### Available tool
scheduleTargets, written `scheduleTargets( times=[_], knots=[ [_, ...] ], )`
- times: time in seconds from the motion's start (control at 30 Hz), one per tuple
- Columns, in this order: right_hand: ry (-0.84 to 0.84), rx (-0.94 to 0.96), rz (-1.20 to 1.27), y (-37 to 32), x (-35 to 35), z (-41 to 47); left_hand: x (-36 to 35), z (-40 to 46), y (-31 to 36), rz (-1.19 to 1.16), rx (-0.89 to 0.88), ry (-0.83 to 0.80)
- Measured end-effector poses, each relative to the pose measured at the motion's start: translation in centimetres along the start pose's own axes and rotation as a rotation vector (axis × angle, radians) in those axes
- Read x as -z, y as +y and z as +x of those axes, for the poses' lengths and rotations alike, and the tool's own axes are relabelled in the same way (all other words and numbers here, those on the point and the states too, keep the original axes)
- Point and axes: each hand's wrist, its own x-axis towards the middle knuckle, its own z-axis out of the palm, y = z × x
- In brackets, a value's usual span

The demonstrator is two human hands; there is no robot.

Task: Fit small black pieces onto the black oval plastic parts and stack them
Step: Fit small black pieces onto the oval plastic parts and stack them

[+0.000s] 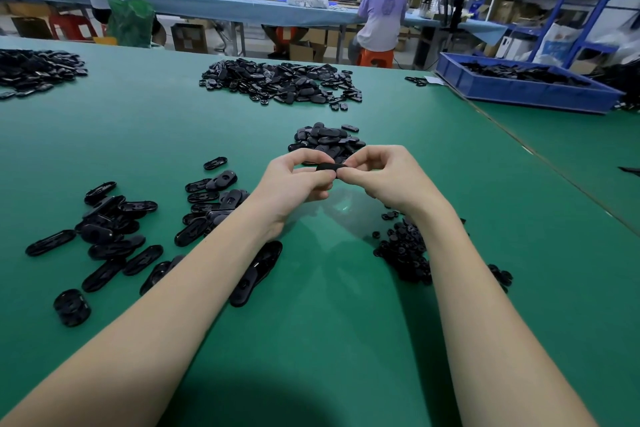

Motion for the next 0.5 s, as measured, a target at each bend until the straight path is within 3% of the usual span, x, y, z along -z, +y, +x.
scheduleTargets(
  times=[0.5],
  knots=[
    [-0.014,-0.007,0.051,-0.07,-0.13,-0.05,0.33,0.21,-0.01,-0.100,0.022,-0.004]
  ],
)
